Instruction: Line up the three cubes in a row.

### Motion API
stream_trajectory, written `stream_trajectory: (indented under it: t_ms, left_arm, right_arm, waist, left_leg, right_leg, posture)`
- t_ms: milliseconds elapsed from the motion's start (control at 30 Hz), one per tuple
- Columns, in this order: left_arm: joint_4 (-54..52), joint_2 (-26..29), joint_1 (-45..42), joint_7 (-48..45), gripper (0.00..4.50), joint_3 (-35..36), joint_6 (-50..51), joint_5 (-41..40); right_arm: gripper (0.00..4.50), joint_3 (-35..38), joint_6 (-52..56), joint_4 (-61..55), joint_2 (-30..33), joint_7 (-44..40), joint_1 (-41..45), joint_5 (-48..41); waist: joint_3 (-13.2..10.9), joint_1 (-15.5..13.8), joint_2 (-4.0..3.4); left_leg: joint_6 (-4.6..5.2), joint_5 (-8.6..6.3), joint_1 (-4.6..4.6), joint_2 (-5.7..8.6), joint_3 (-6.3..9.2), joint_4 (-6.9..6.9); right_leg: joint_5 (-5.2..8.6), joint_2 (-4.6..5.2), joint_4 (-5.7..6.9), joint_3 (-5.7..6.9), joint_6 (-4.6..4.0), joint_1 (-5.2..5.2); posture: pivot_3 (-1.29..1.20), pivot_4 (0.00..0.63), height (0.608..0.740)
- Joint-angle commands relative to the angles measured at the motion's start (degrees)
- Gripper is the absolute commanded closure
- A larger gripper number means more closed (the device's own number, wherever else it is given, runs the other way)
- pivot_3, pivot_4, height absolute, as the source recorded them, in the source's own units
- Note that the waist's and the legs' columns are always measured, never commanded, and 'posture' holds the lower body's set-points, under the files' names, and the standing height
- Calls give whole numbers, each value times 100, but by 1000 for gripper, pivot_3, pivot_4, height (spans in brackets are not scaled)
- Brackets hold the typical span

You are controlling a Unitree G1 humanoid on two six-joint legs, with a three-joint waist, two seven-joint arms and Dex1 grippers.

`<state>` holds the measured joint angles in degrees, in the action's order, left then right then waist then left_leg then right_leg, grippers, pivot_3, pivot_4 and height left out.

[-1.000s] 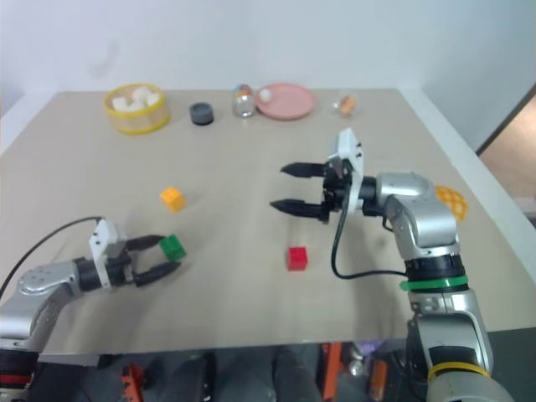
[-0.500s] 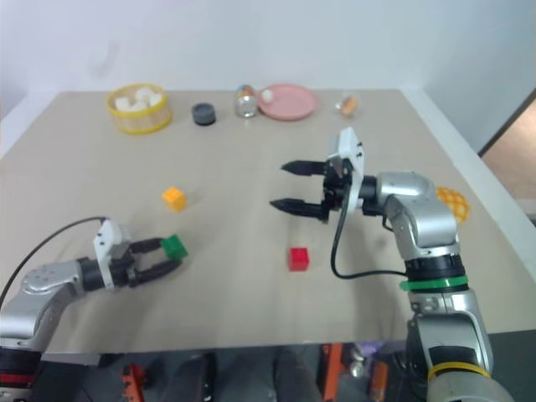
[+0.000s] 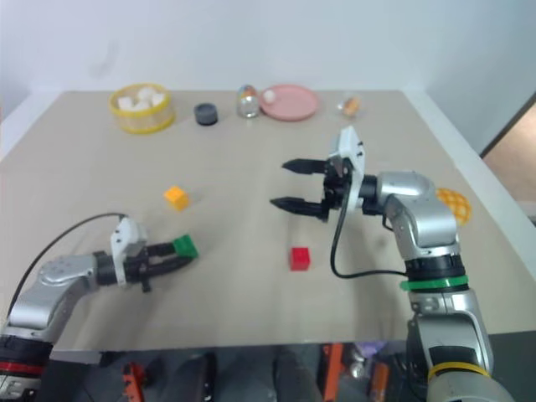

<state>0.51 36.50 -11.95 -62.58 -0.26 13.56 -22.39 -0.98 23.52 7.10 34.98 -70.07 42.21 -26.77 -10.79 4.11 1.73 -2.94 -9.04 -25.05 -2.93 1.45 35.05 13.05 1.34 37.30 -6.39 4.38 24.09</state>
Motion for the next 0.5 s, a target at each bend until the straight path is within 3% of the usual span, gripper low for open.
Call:
stream_trajectory:
  t_ms: [33, 267, 500]
  left_arm:
    - [-239, 8, -277, -353, 3212, -327, -320, 162]
    - [232, -382, -1172, -926, 3212, -1133, -696, 480]
    - [1169, -866, -1957, -1309, 3212, -1572, -1066, 801]
  right_arm:
    - [0, 245, 174, -279, 239, -149, 39, -240]
    - [0, 682, 438, -844, 1113, -676, -723, -621]
    - [0, 1134, 689, -1553, 1751, -674, -1828, -836]
  waist:
    - [0, -1, -1]
    - [0, -89, 0]
    - [2, -138, -4]
  left_leg:
    - [1, 1, 0, 0, 2, 0]
    - [1, 2, -5, 5, 9, 0]
    - [4, 3, -4, 5, 16, 9]
  right_leg:
    - [0, -2, 0, 0, -1, 0]
    - [-2, -1, -1, 0, 12, -3]
    - [-1, -7, 2, 1, 12, -7]
  posture:
    - [0, 150, 740]
    - [0, 150, 740]
    - [0, 150, 740]
